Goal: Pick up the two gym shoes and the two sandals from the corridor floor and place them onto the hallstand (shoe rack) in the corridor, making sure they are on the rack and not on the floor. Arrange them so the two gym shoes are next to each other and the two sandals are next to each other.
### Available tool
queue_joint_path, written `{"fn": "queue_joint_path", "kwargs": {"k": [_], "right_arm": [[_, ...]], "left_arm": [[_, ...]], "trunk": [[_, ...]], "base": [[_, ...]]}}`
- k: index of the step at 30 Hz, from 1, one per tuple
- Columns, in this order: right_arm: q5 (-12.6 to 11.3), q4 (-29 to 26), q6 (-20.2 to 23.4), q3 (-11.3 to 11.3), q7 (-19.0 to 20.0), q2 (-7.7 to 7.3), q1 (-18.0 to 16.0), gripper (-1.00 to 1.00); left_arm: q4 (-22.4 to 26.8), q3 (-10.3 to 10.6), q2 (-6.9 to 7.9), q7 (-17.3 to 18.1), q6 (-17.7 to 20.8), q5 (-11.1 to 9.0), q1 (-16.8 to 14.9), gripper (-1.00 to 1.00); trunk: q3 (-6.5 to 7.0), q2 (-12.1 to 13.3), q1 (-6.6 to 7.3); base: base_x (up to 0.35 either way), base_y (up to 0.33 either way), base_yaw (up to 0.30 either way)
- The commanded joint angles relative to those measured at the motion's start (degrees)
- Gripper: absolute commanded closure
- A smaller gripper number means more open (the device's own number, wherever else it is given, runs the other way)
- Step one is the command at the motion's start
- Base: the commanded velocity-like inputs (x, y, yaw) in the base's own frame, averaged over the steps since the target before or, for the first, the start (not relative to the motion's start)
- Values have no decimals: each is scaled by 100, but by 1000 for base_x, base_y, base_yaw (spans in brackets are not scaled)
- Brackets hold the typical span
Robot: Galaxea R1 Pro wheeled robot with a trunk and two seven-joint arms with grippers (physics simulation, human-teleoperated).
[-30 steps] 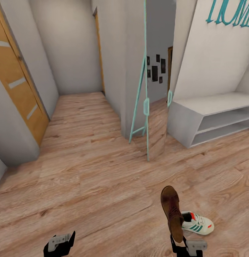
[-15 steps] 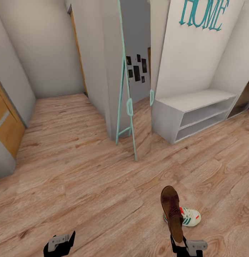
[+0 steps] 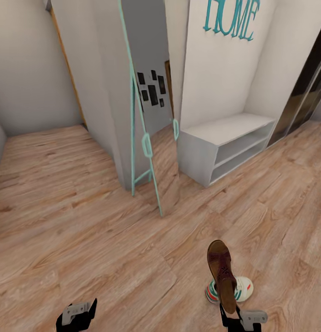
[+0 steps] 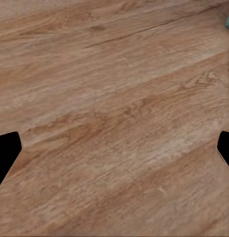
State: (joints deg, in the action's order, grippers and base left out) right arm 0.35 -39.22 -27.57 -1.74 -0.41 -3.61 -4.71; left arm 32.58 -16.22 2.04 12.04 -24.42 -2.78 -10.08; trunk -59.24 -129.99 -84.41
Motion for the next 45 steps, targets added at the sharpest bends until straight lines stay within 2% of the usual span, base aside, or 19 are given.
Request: {"fn": "queue_joint_path", "kwargs": {"k": [1, 10, 33, 45], "right_arm": [[-17, 2, -12, -2, 6, 0, -4, 100], [-17, 2, -12, -3, 6, 0, -4, 100], [-17, 2, -12, -2, 6, 0, -3, 100], [-17, 2, -12, -1, 6, 0, -4, 100]], "left_arm": [[-6, -22, -2, 52, -9, -29, -3, -100], [-6, -22, -2, 52, -10, -21, -1, -100], [-6, -22, 0, 52, -10, -27, 0, -100], [-6, -22, -2, 52, -9, -28, -1, -100]], "trunk": [[-4, -1, -2], [-4, -1, -2], [-4, -1, -2], [-4, -1, -2]], "base": [[292, 213, -300], [160, 130, -300], [6, 5, -300], [283, 150, -300]]}}
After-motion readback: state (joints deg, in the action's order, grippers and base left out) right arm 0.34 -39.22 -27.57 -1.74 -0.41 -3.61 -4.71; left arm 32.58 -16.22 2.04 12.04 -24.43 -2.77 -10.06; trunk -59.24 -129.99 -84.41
